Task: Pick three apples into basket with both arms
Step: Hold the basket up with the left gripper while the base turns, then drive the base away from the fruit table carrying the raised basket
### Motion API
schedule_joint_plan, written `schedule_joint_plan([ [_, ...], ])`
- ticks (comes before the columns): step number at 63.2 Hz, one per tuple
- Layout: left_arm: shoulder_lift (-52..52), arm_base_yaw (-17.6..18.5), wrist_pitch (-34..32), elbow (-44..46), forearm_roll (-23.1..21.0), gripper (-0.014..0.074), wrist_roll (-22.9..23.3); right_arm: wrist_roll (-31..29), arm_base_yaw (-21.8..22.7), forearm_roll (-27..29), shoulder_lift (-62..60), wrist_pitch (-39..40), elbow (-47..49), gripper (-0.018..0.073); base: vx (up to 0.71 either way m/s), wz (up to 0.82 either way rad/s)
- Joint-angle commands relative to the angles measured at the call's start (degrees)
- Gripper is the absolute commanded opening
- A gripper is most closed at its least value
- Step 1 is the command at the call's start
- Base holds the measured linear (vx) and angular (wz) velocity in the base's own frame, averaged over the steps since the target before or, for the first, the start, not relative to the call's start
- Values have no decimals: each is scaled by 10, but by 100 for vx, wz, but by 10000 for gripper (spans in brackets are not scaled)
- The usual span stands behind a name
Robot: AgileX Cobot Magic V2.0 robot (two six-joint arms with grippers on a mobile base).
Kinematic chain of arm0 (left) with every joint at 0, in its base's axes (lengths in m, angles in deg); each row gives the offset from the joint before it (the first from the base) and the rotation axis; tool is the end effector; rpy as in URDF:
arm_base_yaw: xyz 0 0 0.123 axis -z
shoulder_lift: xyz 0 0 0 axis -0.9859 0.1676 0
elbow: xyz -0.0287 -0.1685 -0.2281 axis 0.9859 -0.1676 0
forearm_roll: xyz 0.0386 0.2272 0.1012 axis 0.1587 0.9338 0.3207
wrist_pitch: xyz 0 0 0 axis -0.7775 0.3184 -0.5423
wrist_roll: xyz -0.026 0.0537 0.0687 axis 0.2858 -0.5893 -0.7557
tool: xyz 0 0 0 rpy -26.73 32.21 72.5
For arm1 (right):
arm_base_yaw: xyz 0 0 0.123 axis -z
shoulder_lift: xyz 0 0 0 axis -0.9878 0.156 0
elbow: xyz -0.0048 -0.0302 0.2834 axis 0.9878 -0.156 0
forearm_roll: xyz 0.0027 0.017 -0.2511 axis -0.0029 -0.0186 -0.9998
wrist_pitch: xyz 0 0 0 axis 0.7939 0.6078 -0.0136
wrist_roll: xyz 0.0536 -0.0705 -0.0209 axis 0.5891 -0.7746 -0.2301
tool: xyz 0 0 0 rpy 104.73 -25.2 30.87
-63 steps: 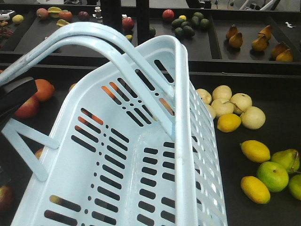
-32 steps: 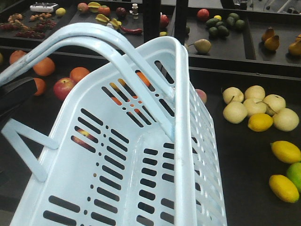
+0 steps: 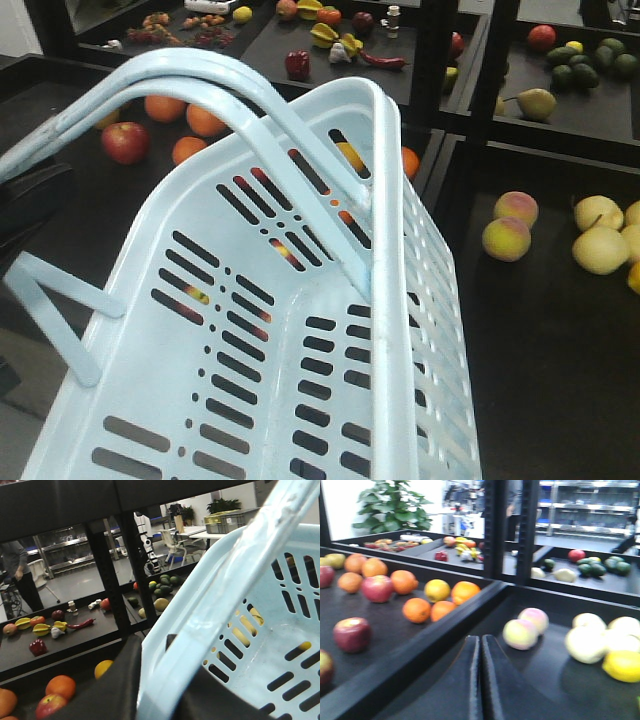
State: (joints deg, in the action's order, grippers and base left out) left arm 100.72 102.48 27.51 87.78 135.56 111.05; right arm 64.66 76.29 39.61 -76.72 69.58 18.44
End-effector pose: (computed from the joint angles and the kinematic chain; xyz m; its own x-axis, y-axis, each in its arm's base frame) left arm 0.1244 -0.0740 0.3853 0.1543 0.1243 -0.9802 0.5692 0.7997 0.1910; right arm 0.0565 0.0035 0.1945 -0.0324 -0.0964 -0.9948 -0.0727 0.9929 -0.0938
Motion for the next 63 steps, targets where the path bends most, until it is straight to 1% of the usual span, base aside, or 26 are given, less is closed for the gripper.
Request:
schedule_joint_plan([
  [1,-1,2,18,17,11,-6,14,-4,3,-5,-7,41,-8,-8,-10,41],
  [63,-1,2,18,17,11,-6,14,-4,3,-5,-7,41,-8,-8,-13,49],
])
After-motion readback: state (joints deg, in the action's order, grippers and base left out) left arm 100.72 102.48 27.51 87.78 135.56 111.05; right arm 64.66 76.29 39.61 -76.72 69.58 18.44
